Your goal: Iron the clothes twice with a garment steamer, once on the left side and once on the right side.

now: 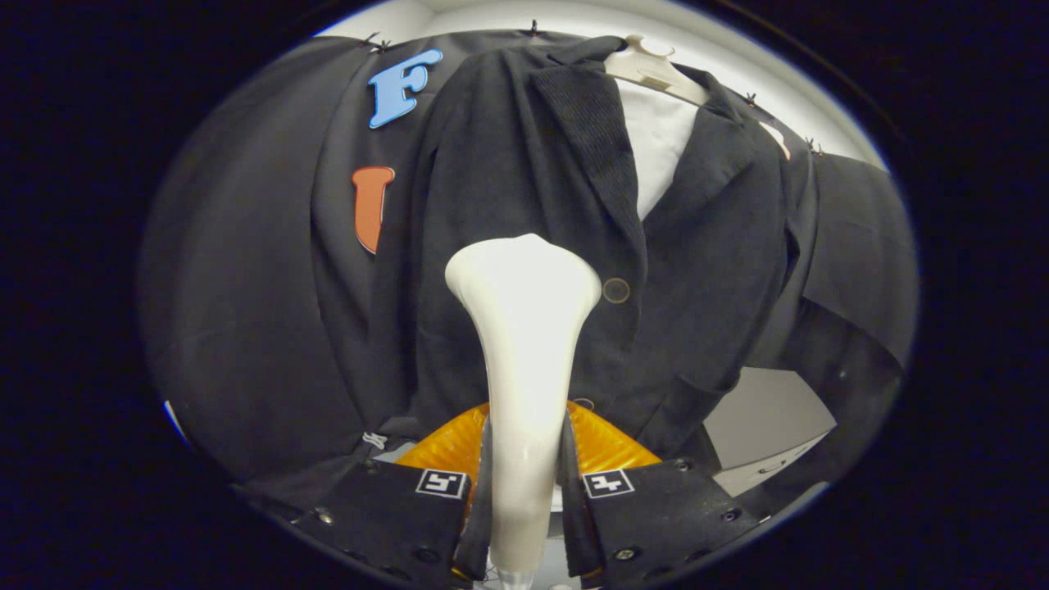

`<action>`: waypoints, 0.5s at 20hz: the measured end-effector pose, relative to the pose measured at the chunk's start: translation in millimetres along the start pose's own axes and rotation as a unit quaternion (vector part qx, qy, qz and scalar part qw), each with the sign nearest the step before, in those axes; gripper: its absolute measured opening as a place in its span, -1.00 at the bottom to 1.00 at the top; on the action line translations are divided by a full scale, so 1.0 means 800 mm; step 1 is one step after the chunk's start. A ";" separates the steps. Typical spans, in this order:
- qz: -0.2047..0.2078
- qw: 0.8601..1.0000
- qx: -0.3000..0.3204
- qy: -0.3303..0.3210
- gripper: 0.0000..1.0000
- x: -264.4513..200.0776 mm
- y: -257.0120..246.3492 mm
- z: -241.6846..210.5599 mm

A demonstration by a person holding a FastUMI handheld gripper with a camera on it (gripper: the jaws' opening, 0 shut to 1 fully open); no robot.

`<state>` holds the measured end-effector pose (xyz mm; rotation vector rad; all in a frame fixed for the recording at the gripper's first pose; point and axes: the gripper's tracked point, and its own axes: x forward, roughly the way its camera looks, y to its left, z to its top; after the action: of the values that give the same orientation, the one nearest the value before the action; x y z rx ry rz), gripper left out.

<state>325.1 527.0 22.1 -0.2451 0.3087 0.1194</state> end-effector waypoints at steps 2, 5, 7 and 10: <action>0.007 1.000 0.003 0.007 -0.23 0.003 0.000 -0.017; 0.018 1.000 0.004 0.020 -0.23 0.009 0.002 -0.040; 0.020 0.999 0.002 0.027 -0.23 0.012 0.000 -0.054; 0.018 0.999 -0.004 0.034 -0.23 0.016 0.001 -0.066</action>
<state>321.9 515.2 -30.5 -0.2517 0.3798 0.1490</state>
